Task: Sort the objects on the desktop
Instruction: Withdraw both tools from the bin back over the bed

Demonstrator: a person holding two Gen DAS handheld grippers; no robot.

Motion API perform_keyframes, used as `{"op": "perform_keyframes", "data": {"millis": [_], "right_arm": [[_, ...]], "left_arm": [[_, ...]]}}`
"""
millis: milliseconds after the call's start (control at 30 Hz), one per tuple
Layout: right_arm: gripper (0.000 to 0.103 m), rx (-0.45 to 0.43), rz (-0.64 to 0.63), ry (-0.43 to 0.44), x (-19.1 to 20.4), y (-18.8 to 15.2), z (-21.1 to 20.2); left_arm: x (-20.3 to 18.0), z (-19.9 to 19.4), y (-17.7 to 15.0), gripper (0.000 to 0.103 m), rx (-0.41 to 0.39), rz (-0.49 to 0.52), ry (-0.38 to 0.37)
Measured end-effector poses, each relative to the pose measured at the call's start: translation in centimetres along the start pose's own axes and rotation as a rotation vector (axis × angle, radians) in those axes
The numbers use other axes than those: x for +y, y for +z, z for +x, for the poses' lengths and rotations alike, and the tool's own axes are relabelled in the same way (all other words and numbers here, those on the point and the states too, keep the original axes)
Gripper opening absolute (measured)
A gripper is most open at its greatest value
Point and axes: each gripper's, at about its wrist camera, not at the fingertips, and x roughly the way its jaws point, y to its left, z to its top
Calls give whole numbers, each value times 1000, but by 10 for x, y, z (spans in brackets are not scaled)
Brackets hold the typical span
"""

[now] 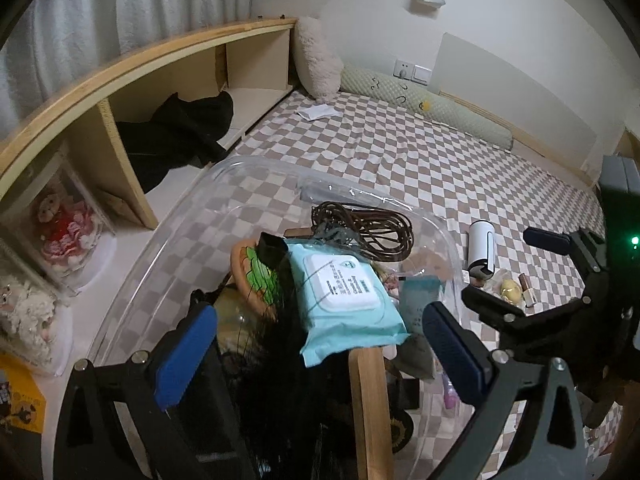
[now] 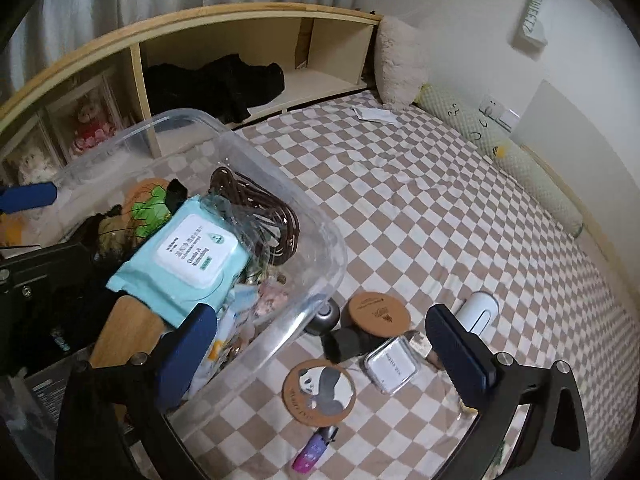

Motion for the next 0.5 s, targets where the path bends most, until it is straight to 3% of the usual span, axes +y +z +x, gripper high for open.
{"op": "perform_keyframes", "data": {"millis": [500], "right_arm": [[103,-150,120,67,-17,-43,-75]], "left_arm": [[-19,-62,-32,103,-129,0,31]]}}
